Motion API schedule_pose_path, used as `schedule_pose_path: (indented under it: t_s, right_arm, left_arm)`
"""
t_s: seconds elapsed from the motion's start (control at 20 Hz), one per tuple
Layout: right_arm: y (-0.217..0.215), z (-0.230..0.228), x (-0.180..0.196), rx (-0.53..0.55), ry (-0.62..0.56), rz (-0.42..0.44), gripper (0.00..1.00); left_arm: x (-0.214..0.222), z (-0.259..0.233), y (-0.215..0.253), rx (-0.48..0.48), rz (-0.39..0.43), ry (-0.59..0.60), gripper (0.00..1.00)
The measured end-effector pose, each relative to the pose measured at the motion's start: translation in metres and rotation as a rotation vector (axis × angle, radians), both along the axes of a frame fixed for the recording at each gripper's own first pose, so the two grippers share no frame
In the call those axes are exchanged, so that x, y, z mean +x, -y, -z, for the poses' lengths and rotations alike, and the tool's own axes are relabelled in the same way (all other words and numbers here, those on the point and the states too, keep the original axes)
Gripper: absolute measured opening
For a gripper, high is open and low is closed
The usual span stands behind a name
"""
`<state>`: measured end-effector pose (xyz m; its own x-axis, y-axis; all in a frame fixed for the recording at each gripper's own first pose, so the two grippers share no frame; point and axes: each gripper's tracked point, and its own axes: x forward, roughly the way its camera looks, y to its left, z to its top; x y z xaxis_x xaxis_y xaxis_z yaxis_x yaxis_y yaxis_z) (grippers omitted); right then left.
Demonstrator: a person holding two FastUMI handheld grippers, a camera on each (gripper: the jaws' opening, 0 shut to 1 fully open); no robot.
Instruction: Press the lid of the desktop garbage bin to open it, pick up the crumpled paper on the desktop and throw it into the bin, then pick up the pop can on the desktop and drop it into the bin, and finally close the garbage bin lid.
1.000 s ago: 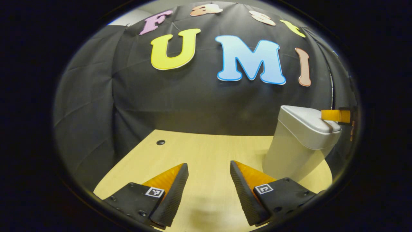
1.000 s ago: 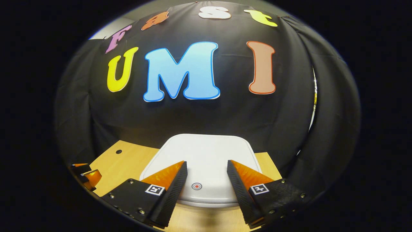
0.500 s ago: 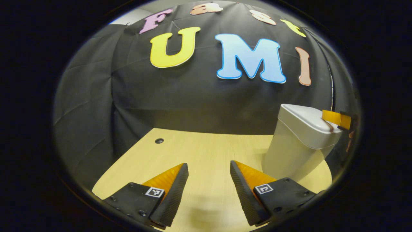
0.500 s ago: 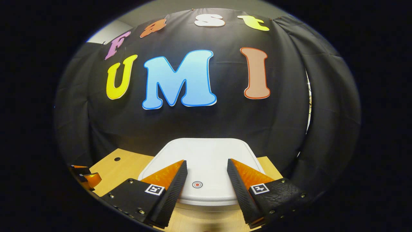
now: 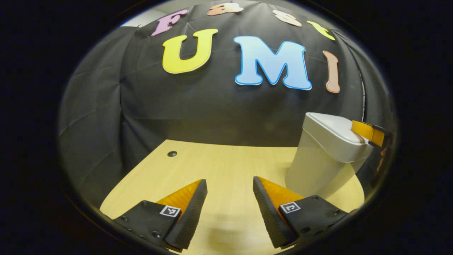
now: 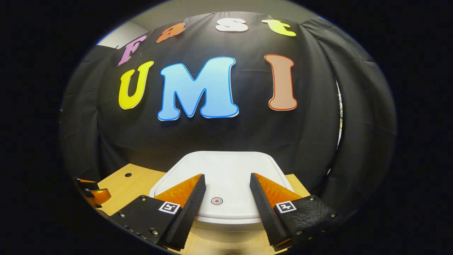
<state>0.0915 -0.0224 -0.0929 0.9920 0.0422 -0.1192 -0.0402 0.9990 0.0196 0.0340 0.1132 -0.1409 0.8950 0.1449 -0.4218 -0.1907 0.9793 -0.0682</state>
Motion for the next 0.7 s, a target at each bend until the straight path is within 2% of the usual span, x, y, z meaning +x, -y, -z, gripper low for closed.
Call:
schedule_pose_path:
  t_s: [0.4,0.45,0.55,0.7]
  right_arm:
    - [-0.001,-0.006,0.001,0.009,0.008,0.009,0.8]
    - [-0.002,-0.006,-0.001,0.002,0.004,0.007,0.82]
    - [-0.004,-0.01,-0.009,-0.021,0.006,-0.005,0.82]
    - [-0.008,-0.034,-0.027,-0.048,0.07,-0.005,0.82]
  left_arm:
    - [0.001,-0.018,0.001,0.022,0.01,0.04,0.86]
    - [0.002,-0.023,0.002,0.021,0.014,0.053,0.86]
    - [0.003,-0.034,0.003,0.03,0.021,0.078,0.86]
    - [0.003,-0.057,0.005,0.046,0.032,0.133,0.87]
